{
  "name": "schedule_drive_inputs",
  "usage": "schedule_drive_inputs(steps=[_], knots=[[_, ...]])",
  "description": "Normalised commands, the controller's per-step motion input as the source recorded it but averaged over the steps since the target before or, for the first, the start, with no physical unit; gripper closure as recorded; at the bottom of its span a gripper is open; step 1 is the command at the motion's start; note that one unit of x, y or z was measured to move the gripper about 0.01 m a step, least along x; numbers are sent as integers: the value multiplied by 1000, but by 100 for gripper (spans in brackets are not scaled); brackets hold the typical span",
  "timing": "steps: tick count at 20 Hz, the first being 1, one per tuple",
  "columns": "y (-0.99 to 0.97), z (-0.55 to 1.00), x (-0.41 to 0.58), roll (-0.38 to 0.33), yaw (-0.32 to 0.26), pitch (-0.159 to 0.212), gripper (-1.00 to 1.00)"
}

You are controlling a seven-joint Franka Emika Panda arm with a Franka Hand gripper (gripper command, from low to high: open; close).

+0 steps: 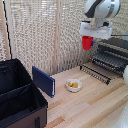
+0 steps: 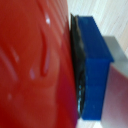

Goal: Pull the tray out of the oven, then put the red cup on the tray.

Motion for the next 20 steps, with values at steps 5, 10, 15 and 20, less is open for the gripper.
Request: schedule_drive_inputs(steps=[5, 10, 15, 20], knots=[[-870, 3, -31, 0, -121, 0, 100], [-987, 75, 70, -17, -54, 53, 100], [-898, 25, 110, -64, -41, 90, 100], [-456, -65, 78, -62, -19, 28, 100]])
